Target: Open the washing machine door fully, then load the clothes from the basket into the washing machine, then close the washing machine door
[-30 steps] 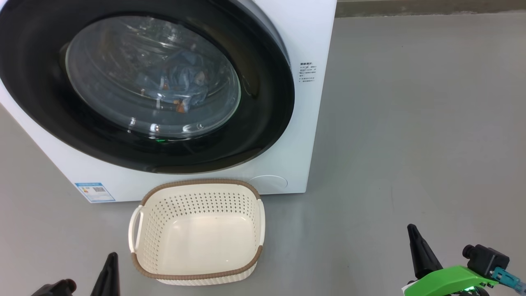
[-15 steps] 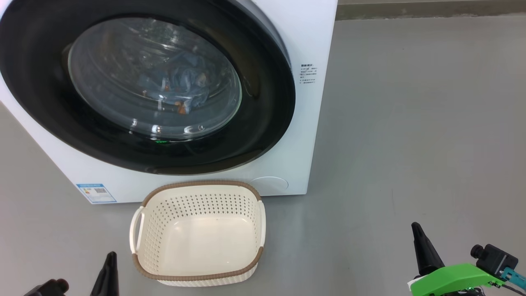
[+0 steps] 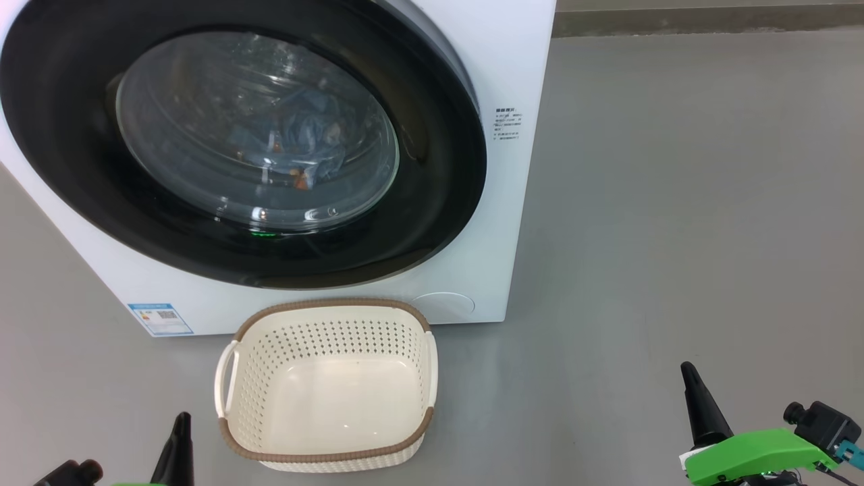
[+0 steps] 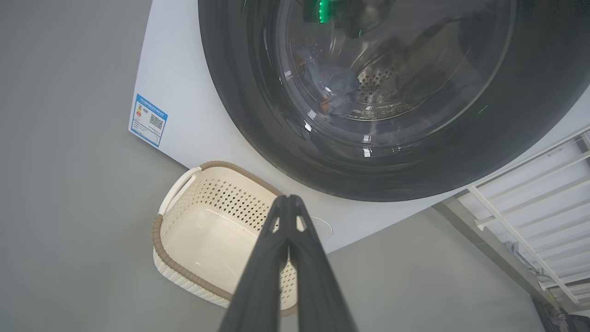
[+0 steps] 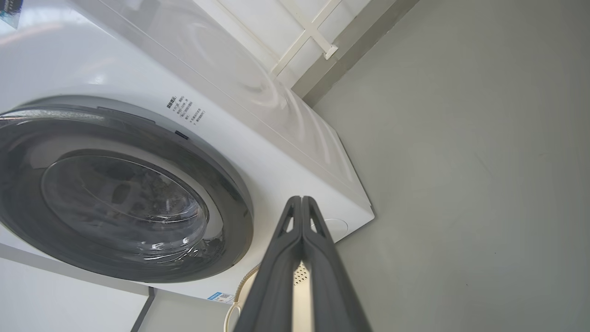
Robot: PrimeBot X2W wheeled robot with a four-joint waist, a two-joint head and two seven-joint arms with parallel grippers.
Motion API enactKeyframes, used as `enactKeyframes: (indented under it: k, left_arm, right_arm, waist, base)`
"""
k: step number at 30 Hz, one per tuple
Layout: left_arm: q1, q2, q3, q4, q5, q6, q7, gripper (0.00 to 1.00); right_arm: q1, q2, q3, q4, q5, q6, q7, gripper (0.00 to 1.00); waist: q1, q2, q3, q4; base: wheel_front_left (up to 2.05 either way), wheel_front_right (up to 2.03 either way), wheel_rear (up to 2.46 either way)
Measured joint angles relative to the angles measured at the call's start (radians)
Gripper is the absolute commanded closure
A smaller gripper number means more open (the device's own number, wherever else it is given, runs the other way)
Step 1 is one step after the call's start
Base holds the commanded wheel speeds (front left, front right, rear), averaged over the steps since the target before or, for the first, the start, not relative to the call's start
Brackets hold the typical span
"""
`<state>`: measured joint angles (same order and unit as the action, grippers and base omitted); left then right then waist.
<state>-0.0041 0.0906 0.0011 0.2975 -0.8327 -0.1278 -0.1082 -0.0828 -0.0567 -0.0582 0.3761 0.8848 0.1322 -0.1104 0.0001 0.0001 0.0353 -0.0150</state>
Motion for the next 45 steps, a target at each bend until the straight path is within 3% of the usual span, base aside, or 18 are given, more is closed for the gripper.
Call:
enactKeyframes:
  k: [45]
  left_arm:
    - [-0.040, -0.030, 0.045, -0.011, -0.453, 0.000, 0.128, 1.00]
  right_arm:
    - [0.000, 0.006, -0.048, -0.056, 0.423, 0.000, 0.132, 1.00]
  waist:
    - [-0.0001, 0.0000, -0.021, 0.009]
  base:
    - [0.00, 0.00, 0.00]
